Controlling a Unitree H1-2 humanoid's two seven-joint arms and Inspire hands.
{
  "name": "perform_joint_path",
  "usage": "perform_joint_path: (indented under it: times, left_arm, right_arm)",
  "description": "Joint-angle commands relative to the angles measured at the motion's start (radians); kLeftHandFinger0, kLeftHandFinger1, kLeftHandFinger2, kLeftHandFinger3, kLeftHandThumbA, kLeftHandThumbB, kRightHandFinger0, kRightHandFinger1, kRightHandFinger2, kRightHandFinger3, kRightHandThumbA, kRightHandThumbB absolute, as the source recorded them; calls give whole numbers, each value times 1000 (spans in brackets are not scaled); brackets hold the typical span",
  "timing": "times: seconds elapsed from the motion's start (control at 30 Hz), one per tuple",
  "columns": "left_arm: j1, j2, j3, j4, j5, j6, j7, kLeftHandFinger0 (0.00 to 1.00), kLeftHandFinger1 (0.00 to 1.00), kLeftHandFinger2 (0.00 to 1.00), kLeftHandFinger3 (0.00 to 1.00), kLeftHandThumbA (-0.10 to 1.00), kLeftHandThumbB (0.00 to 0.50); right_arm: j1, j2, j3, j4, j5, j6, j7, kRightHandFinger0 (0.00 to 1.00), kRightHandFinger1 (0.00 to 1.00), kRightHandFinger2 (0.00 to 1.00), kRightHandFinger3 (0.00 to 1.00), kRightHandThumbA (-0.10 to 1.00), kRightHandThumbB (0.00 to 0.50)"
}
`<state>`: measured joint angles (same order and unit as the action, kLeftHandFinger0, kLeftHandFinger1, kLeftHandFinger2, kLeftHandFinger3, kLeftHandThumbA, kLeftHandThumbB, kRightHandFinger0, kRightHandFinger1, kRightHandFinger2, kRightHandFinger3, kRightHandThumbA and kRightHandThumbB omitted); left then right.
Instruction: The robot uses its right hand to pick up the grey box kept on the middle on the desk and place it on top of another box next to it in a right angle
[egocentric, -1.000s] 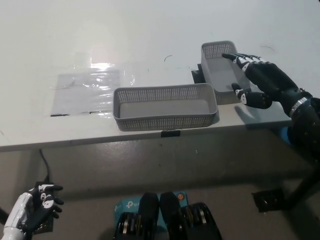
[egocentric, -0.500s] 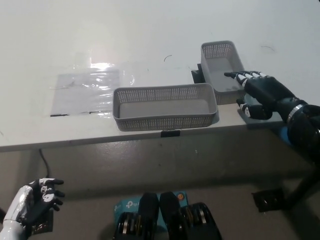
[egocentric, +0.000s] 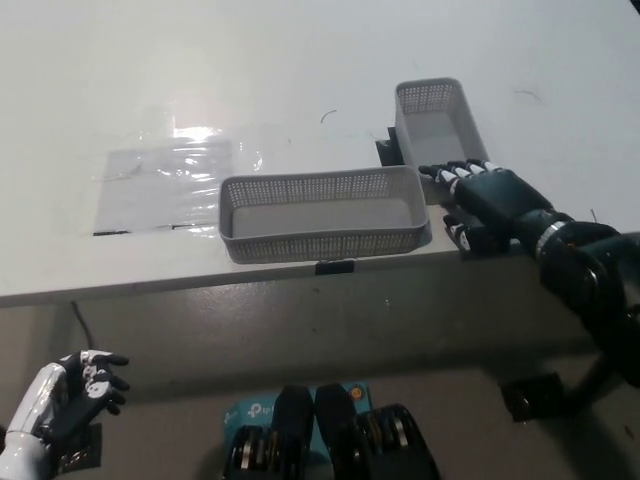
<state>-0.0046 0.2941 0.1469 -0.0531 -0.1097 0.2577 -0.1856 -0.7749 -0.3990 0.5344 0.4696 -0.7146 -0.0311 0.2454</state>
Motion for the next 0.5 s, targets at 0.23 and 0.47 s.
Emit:
perform_joint_path:
  times: [0.23, 0.47]
  left_arm:
    - [-6, 45, -19, -66, 13, -5, -27, 394, 383, 393, 502, 203, 205]
    - [-7, 68, -40, -77, 15, -24, -40, 369, 359, 362, 480, 169, 218]
  right_arm:
    - [-189, 12, 68, 102, -118, 111, 150, 725, 1000, 1000, 1000, 178, 291]
    - [-247, -38, 108, 159, -90, 66, 285, 235, 336, 541, 1000, -8, 229]
